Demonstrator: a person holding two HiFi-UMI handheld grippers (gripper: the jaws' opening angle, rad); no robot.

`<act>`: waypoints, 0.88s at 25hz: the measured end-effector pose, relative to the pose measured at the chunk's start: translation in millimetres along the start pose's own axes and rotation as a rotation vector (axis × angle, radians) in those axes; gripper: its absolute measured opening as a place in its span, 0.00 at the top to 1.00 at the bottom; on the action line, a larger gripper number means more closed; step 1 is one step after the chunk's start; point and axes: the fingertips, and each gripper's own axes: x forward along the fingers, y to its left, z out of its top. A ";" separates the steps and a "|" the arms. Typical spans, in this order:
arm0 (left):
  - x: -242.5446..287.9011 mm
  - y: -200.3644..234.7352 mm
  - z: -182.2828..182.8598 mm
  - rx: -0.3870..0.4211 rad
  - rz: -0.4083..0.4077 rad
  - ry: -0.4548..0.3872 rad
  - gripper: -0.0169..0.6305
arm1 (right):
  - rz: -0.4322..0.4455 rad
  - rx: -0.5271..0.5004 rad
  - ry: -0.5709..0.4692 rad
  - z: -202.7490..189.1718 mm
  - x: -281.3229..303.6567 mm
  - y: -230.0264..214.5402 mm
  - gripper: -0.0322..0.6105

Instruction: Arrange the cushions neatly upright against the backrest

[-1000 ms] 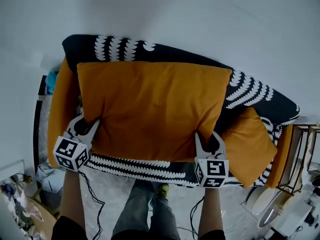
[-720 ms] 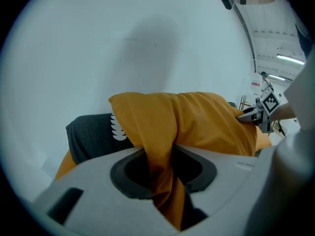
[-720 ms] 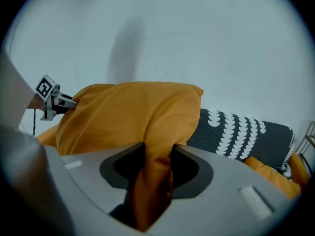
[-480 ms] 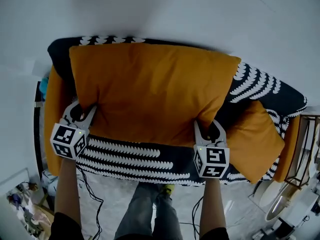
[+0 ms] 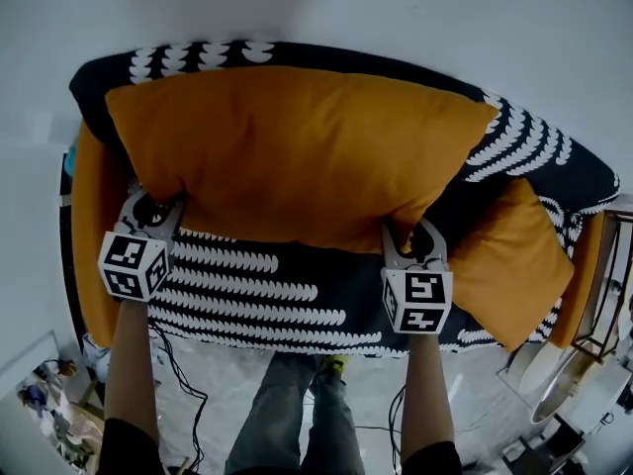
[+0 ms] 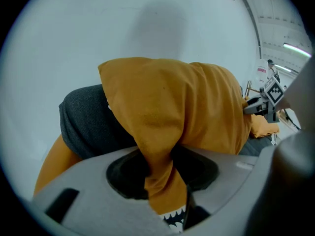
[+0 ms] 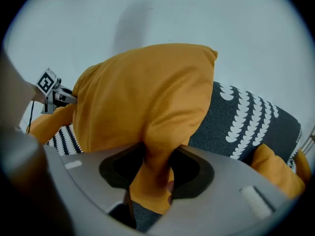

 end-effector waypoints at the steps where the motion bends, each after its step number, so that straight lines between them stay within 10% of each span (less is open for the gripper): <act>1: 2.9 -0.4 -2.8 -0.001 -0.001 0.002 0.74 | -0.001 -0.002 0.006 -3.1 2.5 -0.9 0.66; 22: -11.9 4.5 -16.4 -0.060 0.079 -0.027 0.55 | -0.052 0.000 0.031 -32.1 -9.9 -23.6 0.56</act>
